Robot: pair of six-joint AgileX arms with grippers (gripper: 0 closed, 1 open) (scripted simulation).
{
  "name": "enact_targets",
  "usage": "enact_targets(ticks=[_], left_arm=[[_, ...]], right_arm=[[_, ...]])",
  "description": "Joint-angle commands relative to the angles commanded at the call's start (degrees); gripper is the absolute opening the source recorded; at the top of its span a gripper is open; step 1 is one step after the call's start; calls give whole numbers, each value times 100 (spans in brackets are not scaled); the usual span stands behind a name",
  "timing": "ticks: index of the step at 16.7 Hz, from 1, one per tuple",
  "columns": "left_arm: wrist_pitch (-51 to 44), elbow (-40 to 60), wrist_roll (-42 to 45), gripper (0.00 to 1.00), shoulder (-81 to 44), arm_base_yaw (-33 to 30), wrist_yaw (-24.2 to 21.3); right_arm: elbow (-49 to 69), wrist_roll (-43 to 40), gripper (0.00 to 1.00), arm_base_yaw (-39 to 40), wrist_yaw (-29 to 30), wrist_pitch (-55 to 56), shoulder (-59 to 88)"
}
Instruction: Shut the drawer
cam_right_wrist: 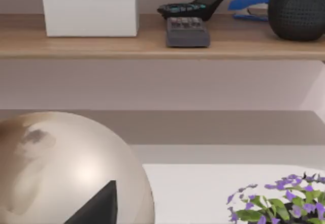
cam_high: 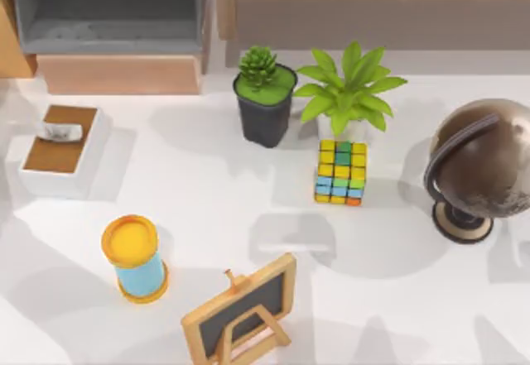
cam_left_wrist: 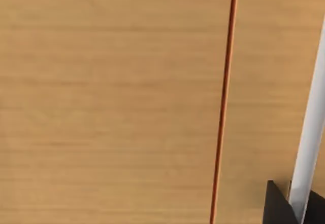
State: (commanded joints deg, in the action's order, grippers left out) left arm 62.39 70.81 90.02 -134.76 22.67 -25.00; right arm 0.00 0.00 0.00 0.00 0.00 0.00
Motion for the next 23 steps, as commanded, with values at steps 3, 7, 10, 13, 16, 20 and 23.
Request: enact_targets(ticks=[3, 7, 10, 13, 16, 20, 23], left_arm=[[-74, 95, -3, 0, -50, -30, 32], [-74, 95, -3, 15, -50, -30, 32], [-74, 95, -3, 38, -50, -30, 32], [-74, 95, -3, 60, -50, -30, 32], [-74, 95, -3, 83, -50, -30, 32], [-74, 95, -3, 100, -50, -30, 32], [-74, 95, -3, 100, -50, -30, 32]], right_arm=[[0, 0, 100, 0, 0, 0, 0], [0, 0, 100, 0, 0, 0, 0], [0, 0, 100, 0, 0, 0, 0], [0, 0, 100, 0, 0, 0, 0], [0, 0, 100, 0, 0, 0, 0], [0, 0, 100, 0, 0, 0, 0], [0, 0, 100, 0, 0, 0, 0]])
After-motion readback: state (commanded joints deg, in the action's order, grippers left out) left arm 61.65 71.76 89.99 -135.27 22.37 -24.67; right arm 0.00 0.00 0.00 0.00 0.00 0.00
